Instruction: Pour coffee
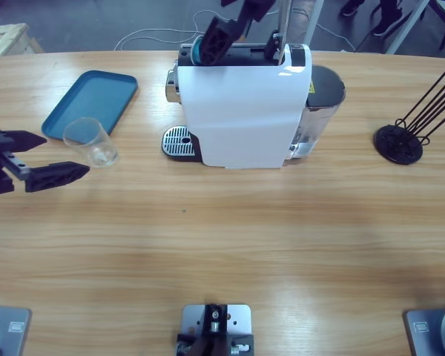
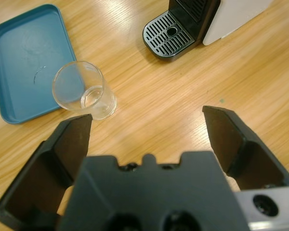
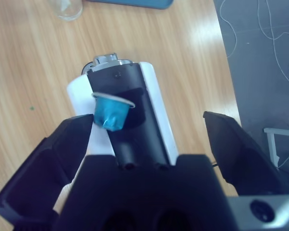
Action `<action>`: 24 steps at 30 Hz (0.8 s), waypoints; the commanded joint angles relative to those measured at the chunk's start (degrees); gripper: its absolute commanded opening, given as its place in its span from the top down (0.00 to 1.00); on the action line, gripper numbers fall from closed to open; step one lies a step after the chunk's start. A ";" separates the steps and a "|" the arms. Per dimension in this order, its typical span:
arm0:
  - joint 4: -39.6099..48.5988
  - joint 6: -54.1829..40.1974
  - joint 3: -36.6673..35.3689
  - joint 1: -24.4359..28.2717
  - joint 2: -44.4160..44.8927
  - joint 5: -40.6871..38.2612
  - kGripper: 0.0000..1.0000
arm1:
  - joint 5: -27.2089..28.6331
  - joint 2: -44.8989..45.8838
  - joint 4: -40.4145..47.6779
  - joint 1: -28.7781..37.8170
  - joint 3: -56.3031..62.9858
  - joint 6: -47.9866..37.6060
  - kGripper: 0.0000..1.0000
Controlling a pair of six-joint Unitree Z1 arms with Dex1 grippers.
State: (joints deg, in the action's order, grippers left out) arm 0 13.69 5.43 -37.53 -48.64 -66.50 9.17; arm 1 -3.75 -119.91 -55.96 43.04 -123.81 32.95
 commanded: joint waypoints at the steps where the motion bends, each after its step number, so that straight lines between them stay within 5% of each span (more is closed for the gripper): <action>1: -0.51 -0.69 2.28 0.39 1.20 -0.89 0.01 | 1.63 -4.28 -0.65 0.50 -0.38 0.18 0.00; 11: -0.51 -0.69 2.37 0.39 1.16 -1.00 0.01 | 0.12 0.94 -1.37 2.71 -6.08 -0.54 0.00; 12: -0.51 -0.69 2.37 0.39 1.08 -1.00 0.01 | -1.92 2.66 -1.51 3.70 -8.27 -1.24 0.04; 15: -0.59 -0.69 2.37 0.39 0.74 -1.00 0.01 | -6.35 5.82 -4.42 6.19 -15.96 -3.30 0.97; 17: -0.59 -0.69 2.28 0.39 0.48 -1.05 0.01 | -8.55 7.77 -6.90 7.86 -21.21 -3.47 1.00; 21: -0.68 -0.69 2.26 0.39 -0.08 -1.47 0.01 | 4.05 17.32 -11.56 10.57 -21.84 -10.01 1.00; 24: -0.77 -0.69 2.25 0.39 -0.24 -1.68 0.01 | 12.44 28.13 1.36 9.38 0.55 -17.06 1.00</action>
State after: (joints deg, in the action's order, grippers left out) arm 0 13.63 5.43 -37.23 -48.64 -66.50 8.78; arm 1 -4.48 -109.45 -64.60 52.69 -145.23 25.59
